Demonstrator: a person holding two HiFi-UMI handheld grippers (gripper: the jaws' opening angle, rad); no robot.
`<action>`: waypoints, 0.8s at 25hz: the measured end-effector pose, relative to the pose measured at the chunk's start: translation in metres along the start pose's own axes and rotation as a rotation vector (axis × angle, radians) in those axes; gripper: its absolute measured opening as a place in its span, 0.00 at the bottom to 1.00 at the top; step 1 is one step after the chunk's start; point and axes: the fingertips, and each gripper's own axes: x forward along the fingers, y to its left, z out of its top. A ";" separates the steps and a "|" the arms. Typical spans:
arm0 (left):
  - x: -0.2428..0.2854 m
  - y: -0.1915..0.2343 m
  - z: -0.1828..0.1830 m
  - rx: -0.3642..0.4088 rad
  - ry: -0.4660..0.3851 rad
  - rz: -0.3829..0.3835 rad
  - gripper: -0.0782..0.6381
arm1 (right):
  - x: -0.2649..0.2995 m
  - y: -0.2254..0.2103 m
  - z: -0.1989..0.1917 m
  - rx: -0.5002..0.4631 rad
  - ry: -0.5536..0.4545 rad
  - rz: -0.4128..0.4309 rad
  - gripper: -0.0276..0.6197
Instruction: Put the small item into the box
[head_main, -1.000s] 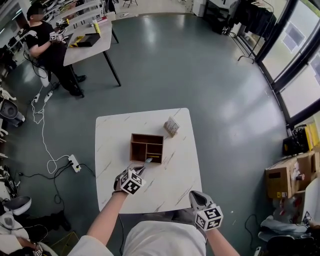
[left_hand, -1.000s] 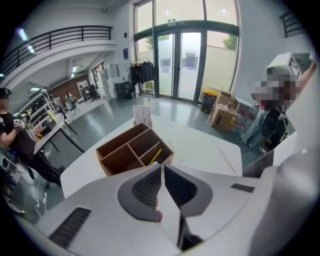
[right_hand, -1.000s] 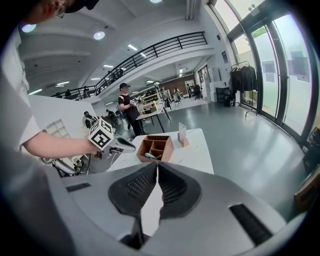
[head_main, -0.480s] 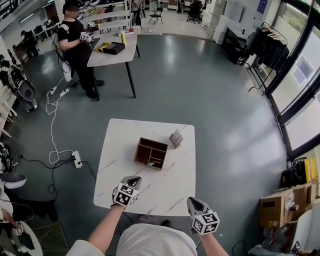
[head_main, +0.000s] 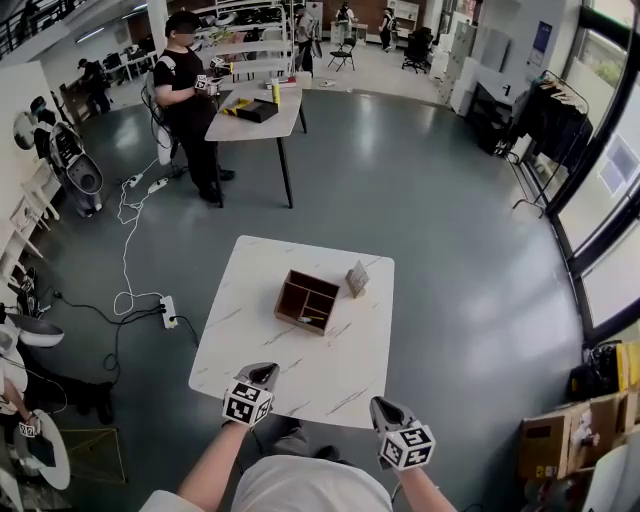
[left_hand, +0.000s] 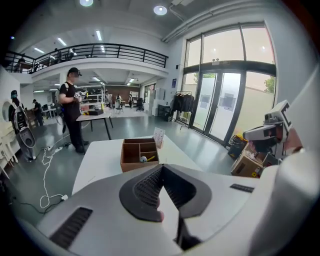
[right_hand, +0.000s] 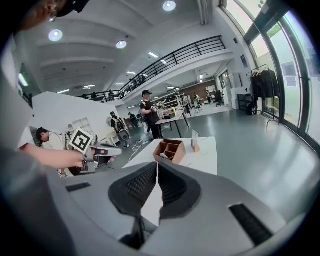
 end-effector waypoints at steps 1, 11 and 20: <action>-0.006 -0.007 -0.006 -0.002 0.000 0.005 0.13 | -0.005 0.002 -0.004 -0.002 0.001 0.006 0.09; -0.091 -0.070 -0.026 -0.224 -0.151 -0.004 0.13 | -0.056 0.014 -0.026 -0.065 -0.054 0.036 0.09; -0.131 -0.075 -0.034 -0.219 -0.196 -0.003 0.13 | -0.063 0.027 -0.013 -0.073 -0.096 0.068 0.09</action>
